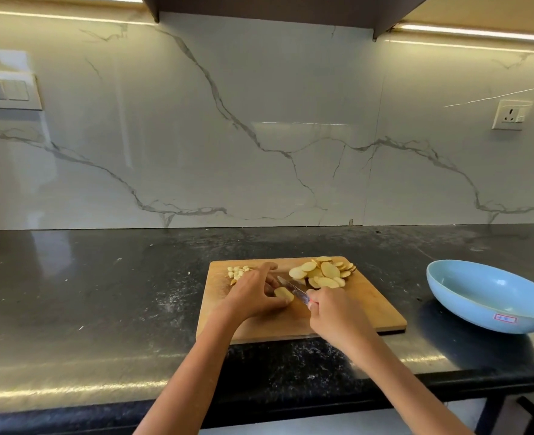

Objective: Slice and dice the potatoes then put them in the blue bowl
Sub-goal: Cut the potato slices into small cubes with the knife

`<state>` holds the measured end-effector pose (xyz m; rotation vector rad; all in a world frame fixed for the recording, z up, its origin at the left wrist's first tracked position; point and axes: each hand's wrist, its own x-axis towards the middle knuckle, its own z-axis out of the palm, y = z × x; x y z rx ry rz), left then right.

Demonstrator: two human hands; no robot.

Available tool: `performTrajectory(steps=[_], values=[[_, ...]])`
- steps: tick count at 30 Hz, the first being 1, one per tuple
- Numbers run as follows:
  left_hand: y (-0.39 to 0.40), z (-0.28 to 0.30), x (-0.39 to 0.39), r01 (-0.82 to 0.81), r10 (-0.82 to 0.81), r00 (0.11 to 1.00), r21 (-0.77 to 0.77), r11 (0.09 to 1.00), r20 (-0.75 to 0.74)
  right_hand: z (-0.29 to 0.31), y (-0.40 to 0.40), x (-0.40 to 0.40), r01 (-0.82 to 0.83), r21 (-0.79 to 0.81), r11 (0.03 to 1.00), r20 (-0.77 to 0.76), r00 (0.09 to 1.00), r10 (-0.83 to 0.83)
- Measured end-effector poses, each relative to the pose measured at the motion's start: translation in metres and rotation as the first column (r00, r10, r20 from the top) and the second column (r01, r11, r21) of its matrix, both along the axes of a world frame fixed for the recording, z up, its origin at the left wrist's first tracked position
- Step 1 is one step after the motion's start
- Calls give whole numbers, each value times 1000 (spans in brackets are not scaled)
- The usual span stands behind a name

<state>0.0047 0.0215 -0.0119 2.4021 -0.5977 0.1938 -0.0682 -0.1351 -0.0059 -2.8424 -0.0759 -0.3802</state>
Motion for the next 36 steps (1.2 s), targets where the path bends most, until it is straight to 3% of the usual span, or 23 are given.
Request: performTrajectory(steps=[5, 12, 17, 25, 31, 36], values=[[0, -2, 1, -4, 3, 1000, -43, 999, -29, 2, 6, -3, 13, -19, 1000, -20, 1000, -13], [0, -2, 4, -21, 21, 1000, -21, 1000, -17, 8, 18, -14, 8, -181, 983, -17, 1000, -12], [0, -1, 6, -28, 28, 1000, -4, 1000, -10, 12, 33, -12, -18, -170, 985, -32, 999, 13], [0, 0, 5, 29, -27, 1000, 123, 992, -14, 17, 19, -31, -85, -267, 960, -45, 996, 75], [-1, -2, 10, 103, -107, 994, 226, 969, 7, 18, 16, -35, -103, -245, 964, -66, 994, 90], [-1, -3, 13, 109, -111, 994, 226, 968, -4, 23, 13, -41, -129, -237, 963, -117, 988, 104]])
